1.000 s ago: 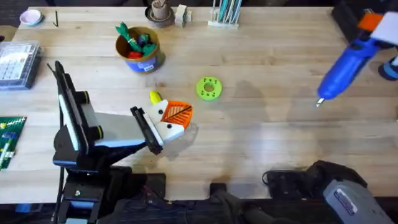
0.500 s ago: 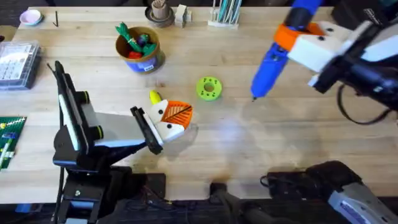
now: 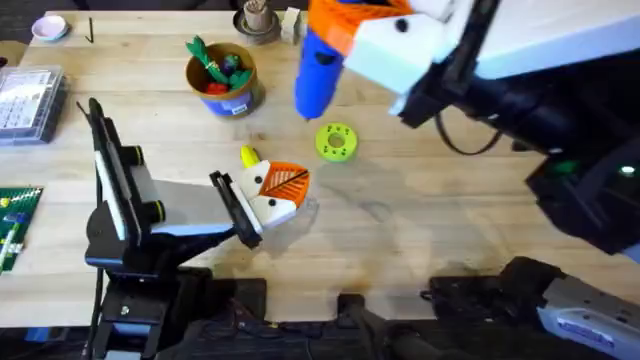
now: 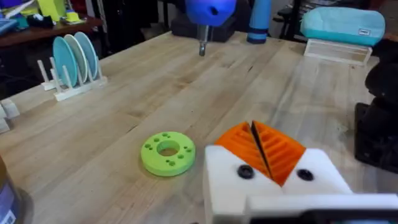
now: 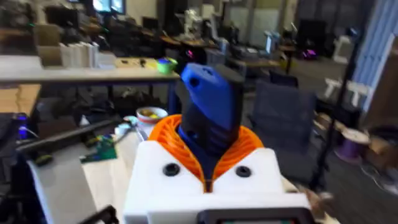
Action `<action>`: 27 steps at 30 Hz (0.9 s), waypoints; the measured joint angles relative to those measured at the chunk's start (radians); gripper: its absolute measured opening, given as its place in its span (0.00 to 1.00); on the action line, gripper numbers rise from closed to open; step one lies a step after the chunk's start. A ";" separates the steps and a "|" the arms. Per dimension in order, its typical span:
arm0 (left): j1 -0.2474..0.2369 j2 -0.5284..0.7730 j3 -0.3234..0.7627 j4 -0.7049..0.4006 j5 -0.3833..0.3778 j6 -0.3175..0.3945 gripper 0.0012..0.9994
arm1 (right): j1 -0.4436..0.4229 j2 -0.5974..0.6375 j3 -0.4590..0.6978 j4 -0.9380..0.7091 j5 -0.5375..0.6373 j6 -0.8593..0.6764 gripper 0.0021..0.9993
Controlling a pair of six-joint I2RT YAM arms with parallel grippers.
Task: Pick up the gripper from the table and insert it into the empty holder that is missing its gripper. Then pick up a screw, insert it into the mounting hole, and use the screwdriver to tighten it. Finally, clean up the table by picking up the vegetable and placing it into the bucket.
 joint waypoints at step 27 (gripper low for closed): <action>0.000 0.000 0.000 0.000 0.000 -0.071 0.01 | 0.255 0.172 0.000 0.125 -0.001 -0.004 0.02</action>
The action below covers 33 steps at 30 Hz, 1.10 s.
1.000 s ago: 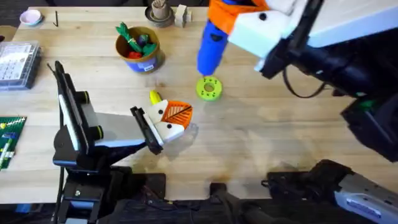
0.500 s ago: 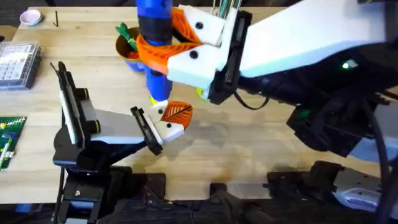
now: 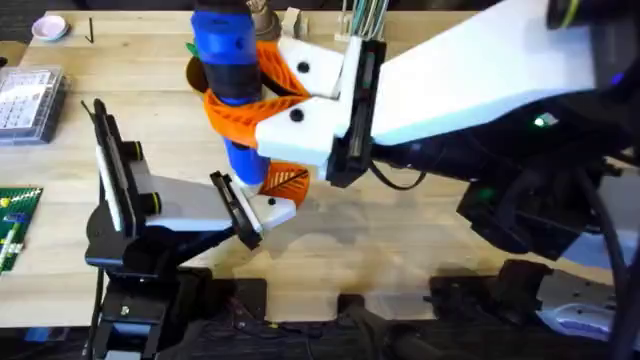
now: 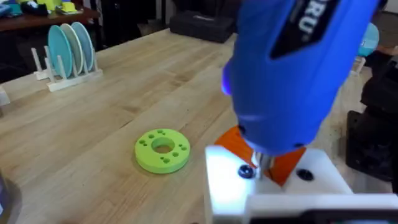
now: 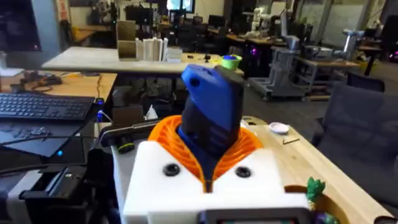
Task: Pick up the gripper from the table and insert it into the empty holder that is missing its gripper. Then pick up a screw, insert it into the mounting hole, and use the screwdriver to tighten it. Finally, clean up the table by picking up the vegetable and placing it into the bucket.
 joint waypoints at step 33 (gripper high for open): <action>0.000 0.000 0.000 0.000 0.000 0.000 0.01 | 0.004 -0.001 0.000 0.012 0.004 -0.084 0.02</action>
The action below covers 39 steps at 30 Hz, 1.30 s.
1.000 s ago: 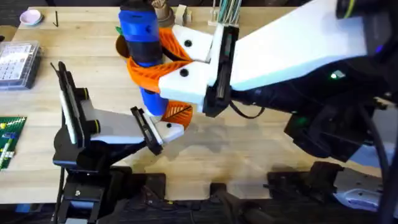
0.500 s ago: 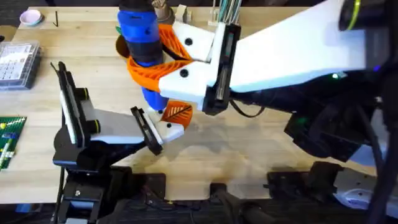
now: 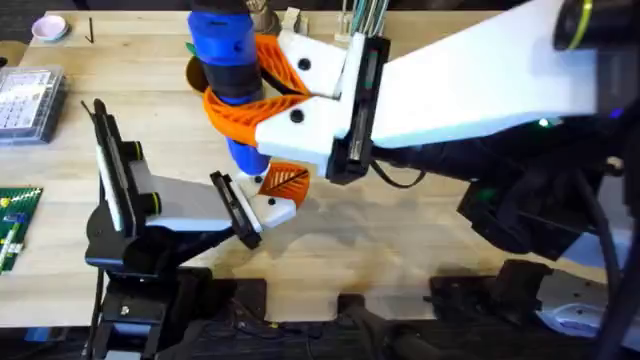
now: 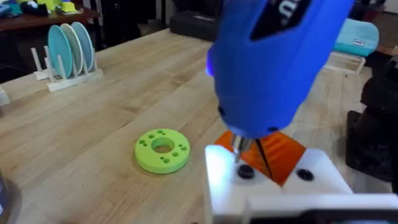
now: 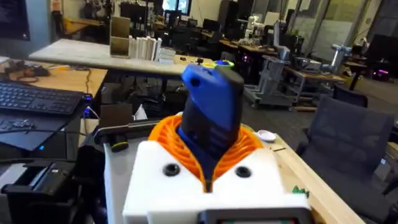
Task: Pick up the gripper from the table and insert it into the empty holder that is missing its gripper. Then pick up a screw, insert it into the mounting hole, and use the screwdriver to tighten it. Finally, clean up the table by picking up the vegetable and placing it into the bucket.
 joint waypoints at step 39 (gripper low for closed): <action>0.000 0.000 0.000 0.000 0.000 -0.003 0.01 | 0.000 0.000 0.000 -0.034 0.003 0.042 0.02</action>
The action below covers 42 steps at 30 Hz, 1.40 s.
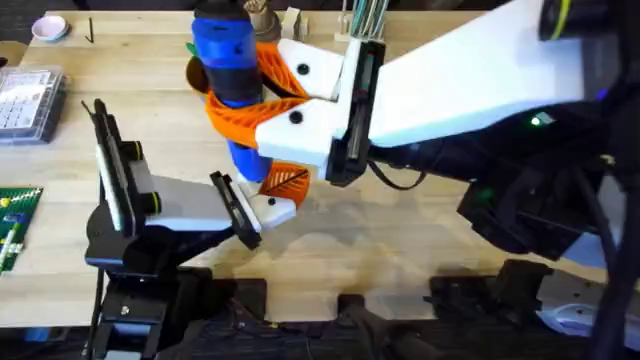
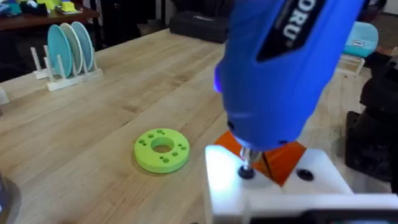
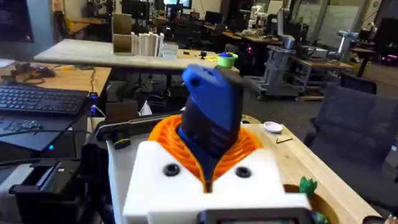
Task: Pick up the gripper from the table and insert it into the empty holder that is missing its gripper. Then pick up a screw, insert it into the mounting hole, and use the screwdriver to tighten it. Finally, clean up the table by picking up the vegetable and placing it into the bucket.
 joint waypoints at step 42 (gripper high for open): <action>-0.005 0.000 0.000 -0.001 0.011 -0.003 0.01 | -0.407 -0.041 0.101 -0.761 0.123 -0.242 0.02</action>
